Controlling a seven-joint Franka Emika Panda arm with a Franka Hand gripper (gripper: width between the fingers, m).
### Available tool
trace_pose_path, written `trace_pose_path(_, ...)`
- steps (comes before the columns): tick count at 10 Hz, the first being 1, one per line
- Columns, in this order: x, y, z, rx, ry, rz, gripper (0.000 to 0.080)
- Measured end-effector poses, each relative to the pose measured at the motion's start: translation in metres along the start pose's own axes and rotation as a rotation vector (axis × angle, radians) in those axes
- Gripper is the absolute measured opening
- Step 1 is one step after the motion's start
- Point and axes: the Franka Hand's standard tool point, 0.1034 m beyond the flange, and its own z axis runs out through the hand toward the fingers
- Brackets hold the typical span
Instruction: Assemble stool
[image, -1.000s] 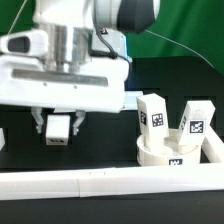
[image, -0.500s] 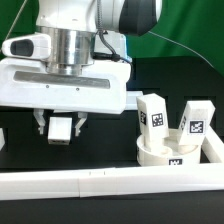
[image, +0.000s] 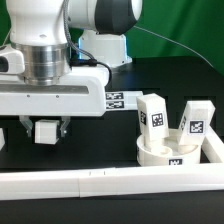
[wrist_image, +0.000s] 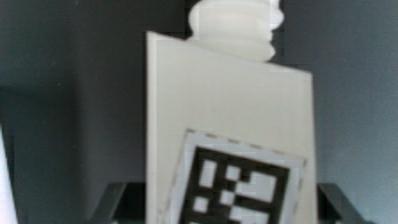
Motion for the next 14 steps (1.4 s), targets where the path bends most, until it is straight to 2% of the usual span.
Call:
trace_pose_path(1,0.000,0.000,0.000,0.000,0.000,0.000,0.0424)
trace_pose_path(2,0.000,0.001,0.000,0.000,0.000,0.001,0.0424)
trace_pose_path(3,0.000,0.001,0.000,0.000,0.000,0.001,0.0561)
trace_pose_path(4,0.000,0.001,0.000,0.000,0.000,0.001,0.0622)
trace_pose_path(5,0.000,0.001,0.000,0.000,-0.001,0.001,0.0622)
trace_pose_path(6,-0.003,-0.001,0.001,0.012,-0.027,0.009,0.0644)
trace_pose_path(7,-0.010,-0.005,-0.003,0.066,-0.146,0.050,0.0648)
trace_pose_path(8,-0.004,-0.006,-0.007,0.092,-0.212,0.078,0.0648)
trace_pose_path(9,0.003,-0.005,-0.006,0.099,-0.238,0.075,0.0649)
trace_pose_path(10,0.000,-0.008,-0.008,0.124,-0.317,0.086,0.0649)
trace_pose_path(12,0.006,-0.005,-0.012,0.146,-0.505,0.089,0.0649)
trace_pose_path(14,0.004,-0.005,-0.008,0.151,-0.595,0.076,0.0649)
